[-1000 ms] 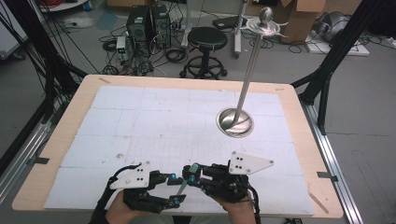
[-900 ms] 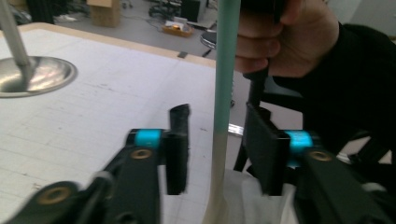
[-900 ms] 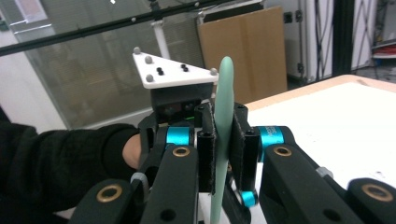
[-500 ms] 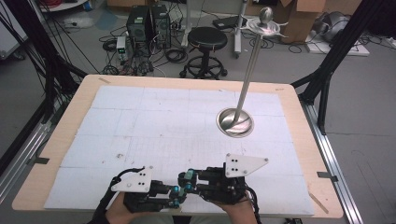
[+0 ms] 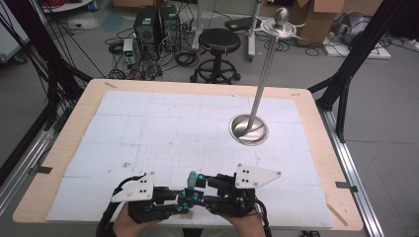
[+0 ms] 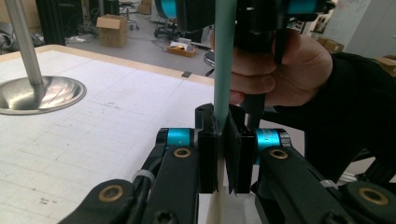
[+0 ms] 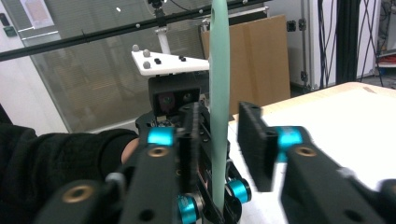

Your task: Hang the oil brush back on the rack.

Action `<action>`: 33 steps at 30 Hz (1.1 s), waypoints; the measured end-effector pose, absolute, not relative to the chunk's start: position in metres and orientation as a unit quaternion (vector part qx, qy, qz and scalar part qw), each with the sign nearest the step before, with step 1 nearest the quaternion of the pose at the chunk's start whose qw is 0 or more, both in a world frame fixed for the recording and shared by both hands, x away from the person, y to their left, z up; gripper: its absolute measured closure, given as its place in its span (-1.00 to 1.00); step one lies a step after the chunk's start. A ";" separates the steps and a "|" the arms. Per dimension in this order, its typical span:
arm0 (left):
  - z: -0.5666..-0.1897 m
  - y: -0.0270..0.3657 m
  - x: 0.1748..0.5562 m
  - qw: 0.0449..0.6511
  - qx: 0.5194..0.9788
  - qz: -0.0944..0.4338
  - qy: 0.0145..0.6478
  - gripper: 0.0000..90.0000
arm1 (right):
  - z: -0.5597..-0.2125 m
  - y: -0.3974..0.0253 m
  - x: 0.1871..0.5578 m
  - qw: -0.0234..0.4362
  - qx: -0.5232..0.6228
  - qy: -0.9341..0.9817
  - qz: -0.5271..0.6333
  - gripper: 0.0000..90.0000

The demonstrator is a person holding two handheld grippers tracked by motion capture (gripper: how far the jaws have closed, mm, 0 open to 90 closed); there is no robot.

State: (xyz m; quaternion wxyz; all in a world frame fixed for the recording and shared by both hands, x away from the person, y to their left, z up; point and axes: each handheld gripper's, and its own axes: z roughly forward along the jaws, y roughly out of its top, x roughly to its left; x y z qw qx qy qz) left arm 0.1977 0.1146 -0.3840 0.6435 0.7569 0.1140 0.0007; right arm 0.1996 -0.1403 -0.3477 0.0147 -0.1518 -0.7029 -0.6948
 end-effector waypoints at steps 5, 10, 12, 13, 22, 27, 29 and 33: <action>-0.387 0.118 0.206 0.626 0.765 0.006 0.151 0.13 | -0.346 -0.146 0.201 0.005 -0.185 -0.698 -0.692 0.82; -0.389 0.143 0.216 0.634 0.748 0.037 0.191 -0.09 | -0.335 -0.165 0.212 -0.035 -0.205 -0.694 -0.689 0.82; -0.390 0.154 0.221 0.643 0.735 0.044 0.209 -0.15 | -0.329 -0.172 0.219 -0.057 -0.211 -0.698 -0.682 0.82; -0.391 0.159 0.224 0.645 0.731 0.050 0.219 -0.20 | -0.326 -0.175 0.223 -0.063 -0.216 -0.698 -0.680 0.82; -0.395 0.183 0.234 0.638 0.721 0.092 0.255 -0.47 | -0.281 -0.200 0.277 -0.072 -0.199 -0.717 -0.665 0.82; -0.395 0.191 0.235 0.632 0.721 0.095 0.267 -0.44 | -0.255 -0.220 0.302 -0.091 -0.208 -0.711 -0.666 0.82; -0.396 0.194 0.236 0.632 0.720 0.099 0.270 -0.43 | -0.245 -0.228 0.310 -0.097 -0.211 -0.709 -0.666 0.82; -0.395 0.199 0.237 0.637 0.711 0.105 0.277 -0.44 | -0.227 -0.243 0.326 -0.095 -0.218 -0.708 -0.665 0.82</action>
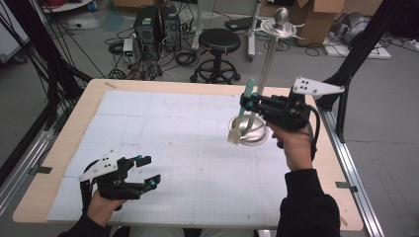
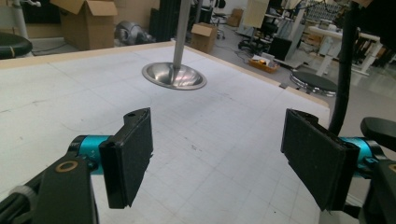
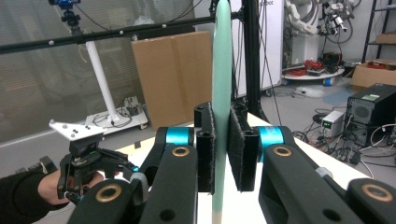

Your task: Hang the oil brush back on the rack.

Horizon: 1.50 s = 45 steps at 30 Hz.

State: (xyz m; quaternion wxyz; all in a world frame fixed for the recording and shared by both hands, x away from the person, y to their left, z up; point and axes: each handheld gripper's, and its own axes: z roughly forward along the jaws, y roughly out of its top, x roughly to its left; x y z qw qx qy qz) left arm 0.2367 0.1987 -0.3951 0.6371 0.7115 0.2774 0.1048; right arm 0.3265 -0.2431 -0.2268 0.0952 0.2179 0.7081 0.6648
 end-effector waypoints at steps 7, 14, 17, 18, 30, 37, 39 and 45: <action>-0.395 0.207 0.238 0.636 0.707 0.117 0.286 -0.43 | -0.204 -0.261 0.353 0.098 0.231 0.700 0.669 0.82; -0.395 0.207 0.236 0.631 0.711 0.124 0.285 -0.42 | -0.196 -0.273 0.370 0.102 0.241 0.684 0.681 0.82; -0.394 0.207 0.235 0.629 0.710 0.133 0.287 -0.40 | -0.195 -0.274 0.377 0.099 0.246 0.688 0.675 0.82; -0.394 0.208 0.235 0.629 0.710 0.135 0.288 -0.40 | -0.195 -0.274 0.379 0.099 0.248 0.690 0.673 0.82; -0.397 0.211 0.237 0.626 0.709 0.137 0.295 -0.40 | -0.197 -0.284 0.391 0.100 0.254 0.679 0.682 0.81; -0.398 0.211 0.237 0.624 0.709 0.134 0.298 -0.40 | -0.196 -0.286 0.396 0.101 0.261 0.679 0.679 0.81; -0.399 0.211 0.237 0.622 0.712 0.134 0.297 -0.40 | -0.196 -0.287 0.397 0.098 0.263 0.673 0.684 0.81; -0.400 0.212 0.236 0.621 0.712 0.134 0.299 -0.40 | -0.199 -0.288 0.401 0.098 0.278 0.671 0.681 0.81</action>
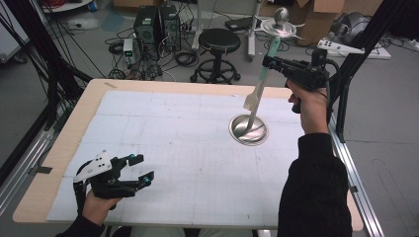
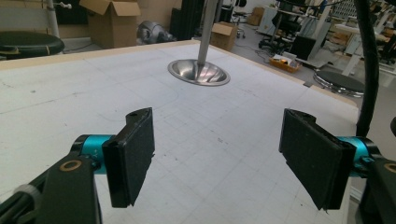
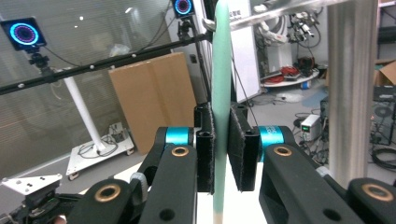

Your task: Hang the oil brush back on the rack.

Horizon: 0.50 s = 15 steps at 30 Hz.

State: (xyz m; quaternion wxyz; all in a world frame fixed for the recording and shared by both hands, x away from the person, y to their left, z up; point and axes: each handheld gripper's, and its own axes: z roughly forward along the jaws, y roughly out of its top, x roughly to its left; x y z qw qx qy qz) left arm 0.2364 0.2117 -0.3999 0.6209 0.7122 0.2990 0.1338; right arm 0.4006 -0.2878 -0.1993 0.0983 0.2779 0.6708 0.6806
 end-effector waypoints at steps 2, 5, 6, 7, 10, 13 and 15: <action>-0.400 0.212 0.237 0.621 0.713 0.134 0.299 -0.40 | -0.200 -0.286 0.400 0.102 0.281 0.675 0.674 0.80; -0.400 0.213 0.236 0.622 0.711 0.133 0.300 -0.40 | -0.201 -0.284 0.396 0.119 0.290 0.672 0.671 0.51; -0.400 0.213 0.236 0.622 0.711 0.132 0.301 -0.40 | -0.201 -0.284 0.395 0.128 0.296 0.672 0.667 0.42; -0.401 0.213 0.237 0.621 0.712 0.132 0.300 -0.40 | -0.202 -0.283 0.393 0.137 0.300 0.673 0.662 0.31; -0.401 0.213 0.237 0.623 0.710 0.130 0.302 -0.41 | -0.206 -0.282 0.385 0.170 0.314 0.675 0.646 0.03; -0.401 0.215 0.238 0.623 0.708 0.132 0.306 -0.41 | -0.216 -0.284 0.370 0.206 0.331 0.671 0.630 -0.24; -0.401 0.216 0.238 0.625 0.704 0.132 0.310 -0.41 | -0.226 -0.287 0.356 0.240 0.340 0.673 0.611 -0.33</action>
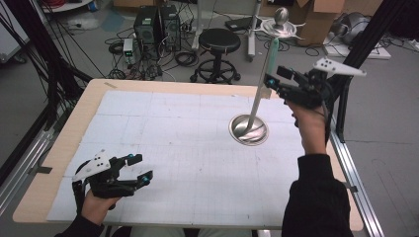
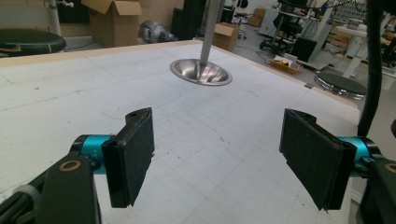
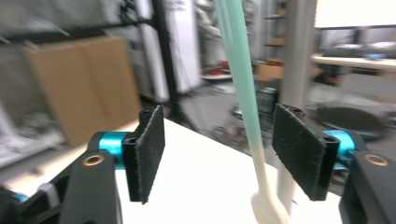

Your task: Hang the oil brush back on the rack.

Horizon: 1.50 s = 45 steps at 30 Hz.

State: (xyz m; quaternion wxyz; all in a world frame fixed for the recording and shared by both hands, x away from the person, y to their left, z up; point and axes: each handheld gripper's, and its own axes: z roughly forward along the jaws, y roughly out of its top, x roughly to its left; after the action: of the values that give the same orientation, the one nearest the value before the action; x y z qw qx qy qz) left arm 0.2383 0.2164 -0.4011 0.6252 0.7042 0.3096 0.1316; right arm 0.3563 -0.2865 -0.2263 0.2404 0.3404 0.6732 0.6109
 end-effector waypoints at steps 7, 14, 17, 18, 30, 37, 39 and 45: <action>-0.402 0.222 0.239 0.629 0.696 0.140 0.316 -0.41 | -0.283 -0.294 0.309 0.265 0.355 0.689 0.574 -0.57; -0.403 0.222 0.240 0.635 0.689 0.156 0.311 -0.51 | -0.346 -0.291 0.258 0.279 0.353 0.709 0.543 -0.64; -0.403 0.222 0.240 0.635 0.688 0.162 0.312 -0.55 | -0.367 -0.295 0.244 0.274 0.365 0.706 0.542 -0.64; -0.403 0.222 0.240 0.635 0.688 0.162 0.313 -0.55 | -0.373 -0.298 0.240 0.275 0.367 0.700 0.547 -0.64; -0.402 0.218 0.239 0.637 0.687 0.156 0.311 -0.58 | -0.382 -0.302 0.221 0.272 0.370 0.702 0.544 -0.64; -0.403 0.216 0.237 0.635 0.692 0.156 0.305 -0.58 | -0.381 -0.299 0.218 0.276 0.366 0.705 0.541 -0.64; -0.404 0.215 0.236 0.633 0.696 0.156 0.301 -0.58 | -0.381 -0.299 0.218 0.272 0.369 0.705 0.541 -0.62; -0.404 0.215 0.237 0.631 0.698 0.157 0.301 -0.58 | -0.383 -0.299 0.219 0.271 0.366 0.711 0.536 -0.60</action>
State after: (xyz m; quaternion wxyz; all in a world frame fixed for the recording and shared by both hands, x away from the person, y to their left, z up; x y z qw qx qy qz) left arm 0.2370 0.2149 -0.4041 0.6312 0.6975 0.3006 0.1571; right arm 0.2194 -0.2986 -0.3828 0.2713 0.3658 0.7110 0.5357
